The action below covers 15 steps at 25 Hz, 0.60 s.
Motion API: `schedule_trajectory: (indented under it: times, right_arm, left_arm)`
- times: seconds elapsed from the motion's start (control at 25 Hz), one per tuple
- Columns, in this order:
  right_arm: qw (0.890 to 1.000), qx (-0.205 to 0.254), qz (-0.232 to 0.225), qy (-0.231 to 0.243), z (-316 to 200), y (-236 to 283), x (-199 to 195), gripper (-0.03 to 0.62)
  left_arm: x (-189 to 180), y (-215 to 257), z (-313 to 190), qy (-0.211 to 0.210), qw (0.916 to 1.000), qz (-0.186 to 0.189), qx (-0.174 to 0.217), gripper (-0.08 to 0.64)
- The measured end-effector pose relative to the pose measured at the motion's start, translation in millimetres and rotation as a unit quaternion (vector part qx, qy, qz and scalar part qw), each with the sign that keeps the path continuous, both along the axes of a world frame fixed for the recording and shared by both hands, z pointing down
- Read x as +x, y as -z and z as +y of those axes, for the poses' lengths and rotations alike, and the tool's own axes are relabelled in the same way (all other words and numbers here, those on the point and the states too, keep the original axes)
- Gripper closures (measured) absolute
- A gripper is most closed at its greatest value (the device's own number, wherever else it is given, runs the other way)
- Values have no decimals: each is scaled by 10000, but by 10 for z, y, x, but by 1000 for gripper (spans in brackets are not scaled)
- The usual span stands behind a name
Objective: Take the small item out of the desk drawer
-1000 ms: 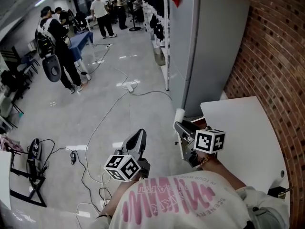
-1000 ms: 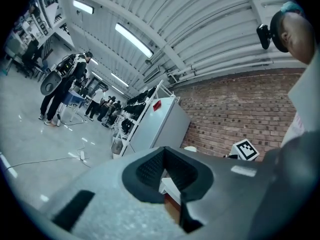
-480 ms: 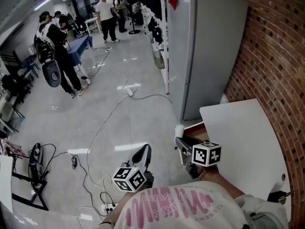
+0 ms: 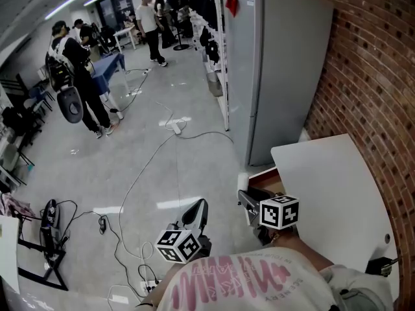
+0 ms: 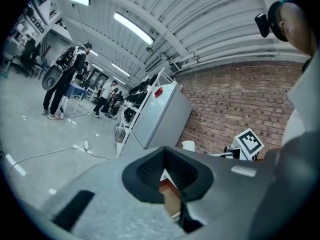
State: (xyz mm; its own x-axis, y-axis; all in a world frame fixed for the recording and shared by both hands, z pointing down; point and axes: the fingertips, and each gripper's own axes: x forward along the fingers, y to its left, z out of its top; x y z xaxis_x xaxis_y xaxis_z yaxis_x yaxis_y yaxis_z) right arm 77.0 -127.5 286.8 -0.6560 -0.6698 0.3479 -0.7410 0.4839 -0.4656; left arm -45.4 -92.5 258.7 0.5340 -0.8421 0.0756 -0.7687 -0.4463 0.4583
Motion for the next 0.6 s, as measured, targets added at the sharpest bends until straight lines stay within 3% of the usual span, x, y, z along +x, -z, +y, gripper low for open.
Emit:
schedule_trajectory:
  times: [0.6]
  right_arm:
    - [9998, -106, 153, 15, 213, -108, -152, 453]
  left_arm:
    - [-112, -69, 170, -71, 9999, 55, -69, 557]
